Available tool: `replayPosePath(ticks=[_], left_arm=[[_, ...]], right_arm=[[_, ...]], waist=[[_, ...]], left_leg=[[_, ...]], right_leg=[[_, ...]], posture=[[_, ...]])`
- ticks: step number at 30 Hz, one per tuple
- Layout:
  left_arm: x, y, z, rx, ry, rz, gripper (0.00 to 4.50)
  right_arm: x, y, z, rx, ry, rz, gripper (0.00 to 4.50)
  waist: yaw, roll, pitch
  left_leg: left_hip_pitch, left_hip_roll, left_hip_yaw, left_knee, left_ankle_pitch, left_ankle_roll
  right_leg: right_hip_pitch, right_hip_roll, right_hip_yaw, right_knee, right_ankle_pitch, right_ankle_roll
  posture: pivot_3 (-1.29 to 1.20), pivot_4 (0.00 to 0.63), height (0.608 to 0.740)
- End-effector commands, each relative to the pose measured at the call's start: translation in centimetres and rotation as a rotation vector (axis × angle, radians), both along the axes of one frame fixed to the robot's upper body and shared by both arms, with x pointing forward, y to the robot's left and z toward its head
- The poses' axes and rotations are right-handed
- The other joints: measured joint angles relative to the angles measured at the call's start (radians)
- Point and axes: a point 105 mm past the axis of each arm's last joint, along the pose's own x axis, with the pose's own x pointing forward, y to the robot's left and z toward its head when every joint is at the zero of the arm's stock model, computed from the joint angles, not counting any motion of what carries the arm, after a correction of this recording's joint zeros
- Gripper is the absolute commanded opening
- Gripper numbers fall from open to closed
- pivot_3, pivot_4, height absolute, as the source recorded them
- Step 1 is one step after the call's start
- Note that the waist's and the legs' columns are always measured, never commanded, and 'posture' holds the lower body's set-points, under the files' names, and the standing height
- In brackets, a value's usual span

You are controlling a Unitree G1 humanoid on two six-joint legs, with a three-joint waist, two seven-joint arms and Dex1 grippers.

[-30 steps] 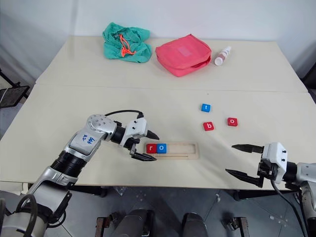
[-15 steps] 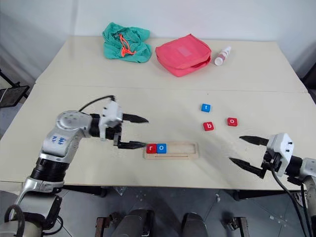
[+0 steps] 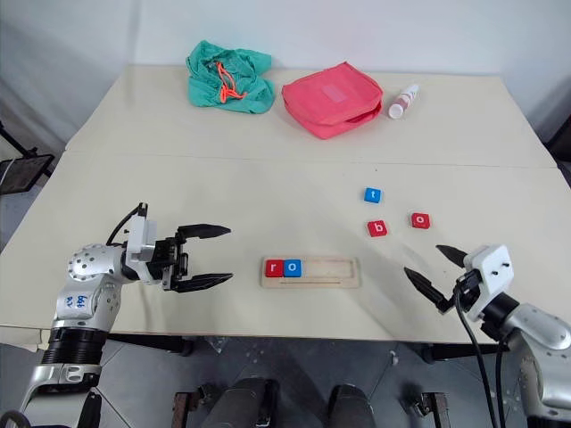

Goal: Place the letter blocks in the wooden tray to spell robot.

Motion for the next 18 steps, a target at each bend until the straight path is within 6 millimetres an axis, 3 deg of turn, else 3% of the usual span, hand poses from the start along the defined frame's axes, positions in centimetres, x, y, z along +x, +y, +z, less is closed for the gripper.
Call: replayPosePath(ticks=[1, 6, 18], left_arm=[[-0.3, 0.9, -0.4, -0.022, -0.017, -0.005, 4.46], [-0.5, 0.8, -1.3, 0.015, -0.033, -0.035, 4.46], [-0.4, 0.3, -0.8, -0.013, -0.042, -0.046, 4.46]], right_arm=[[-0.7, 0.6, 0.8, -0.015, -0.06, 0.022, 4.5], [-1.1, 0.0, 0.2, -0.022, -0.064, 0.008, 4.5], [-1.5, -0.7, -0.5, -0.019, -0.069, 0.009, 4.5]], waist=[[-0.001, 0.0, 0.0], [-0.004, 0.0, 0.0], [-0.004, 0.0, 0.0]], left_leg=[[0.0, 0.0, 0.0, 0.0, 0.0, 0.0], [0.001, 0.0, 0.002, 0.0, 0.0, 0.0], [0.001, 0.001, 0.001, 0.0, 0.0, 0.0]], right_leg=[[0.0, 0.0, 0.0, 0.0, 0.0, 0.0], [0.0, 0.0, 0.001, 0.0, 0.0, 0.0], [0.0, 0.0, 0.001, 0.001, 0.0, 0.0]], posture=[[0.0, 0.15, 0.74], [0.0, 0.15, 0.74], [0.0, 0.15, 0.74]])
